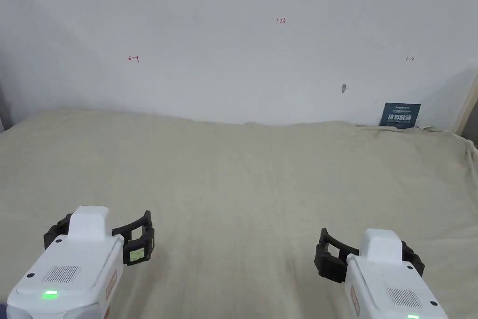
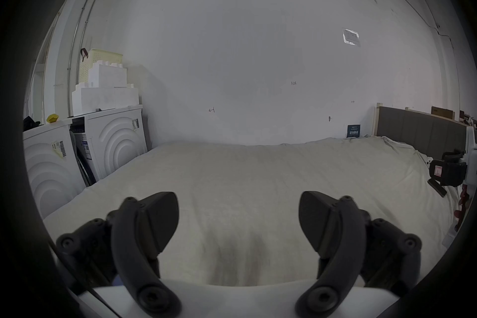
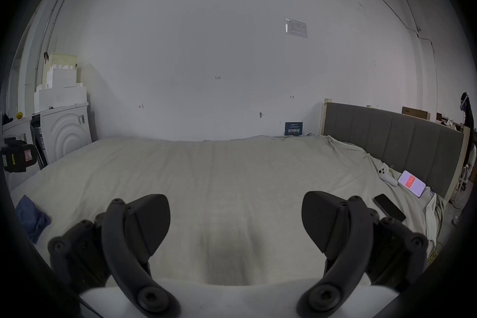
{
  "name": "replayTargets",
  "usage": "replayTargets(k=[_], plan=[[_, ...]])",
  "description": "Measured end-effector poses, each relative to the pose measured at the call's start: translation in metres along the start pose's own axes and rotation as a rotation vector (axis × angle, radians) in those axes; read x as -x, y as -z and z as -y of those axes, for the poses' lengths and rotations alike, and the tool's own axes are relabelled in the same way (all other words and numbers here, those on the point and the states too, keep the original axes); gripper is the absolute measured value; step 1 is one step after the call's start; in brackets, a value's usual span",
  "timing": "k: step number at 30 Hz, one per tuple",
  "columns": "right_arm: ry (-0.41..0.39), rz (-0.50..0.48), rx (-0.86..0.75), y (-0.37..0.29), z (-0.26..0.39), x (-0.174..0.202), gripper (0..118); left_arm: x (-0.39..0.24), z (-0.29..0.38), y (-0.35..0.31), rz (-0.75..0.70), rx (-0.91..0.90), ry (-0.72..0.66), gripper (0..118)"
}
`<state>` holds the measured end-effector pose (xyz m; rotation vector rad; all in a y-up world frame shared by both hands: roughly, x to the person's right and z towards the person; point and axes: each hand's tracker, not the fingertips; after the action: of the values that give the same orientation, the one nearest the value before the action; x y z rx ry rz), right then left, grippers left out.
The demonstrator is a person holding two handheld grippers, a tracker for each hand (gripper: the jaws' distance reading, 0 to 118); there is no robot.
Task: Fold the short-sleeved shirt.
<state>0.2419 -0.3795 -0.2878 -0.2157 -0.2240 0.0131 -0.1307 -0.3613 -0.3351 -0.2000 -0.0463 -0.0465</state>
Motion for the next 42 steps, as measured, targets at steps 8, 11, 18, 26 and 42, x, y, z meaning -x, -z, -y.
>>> replayTargets(k=[8,11,18,26,42], plan=[[0.033,0.025,0.013,0.005,-0.005,0.001,107,0.0,-0.004,0.002,0.055,-0.019,-0.079,110],[0.084,-0.006,0.032,0.008,-0.007,-0.002,107,0.0,-0.004,0.001,0.069,-0.027,-0.101,112],[0.132,-0.029,0.062,0.01,-0.016,-0.004,107,-0.006,-0.002,0.003,-0.018,-0.03,-0.077,113],[0.162,-0.04,0.094,0.017,-0.02,-0.004,107,-0.005,-0.002,0.001,0.059,-0.052,-0.112,113],[0.121,0.038,0.174,0.023,-0.023,0.005,107,-0.011,-0.002,0.005,0.007,-0.008,-0.052,118]])
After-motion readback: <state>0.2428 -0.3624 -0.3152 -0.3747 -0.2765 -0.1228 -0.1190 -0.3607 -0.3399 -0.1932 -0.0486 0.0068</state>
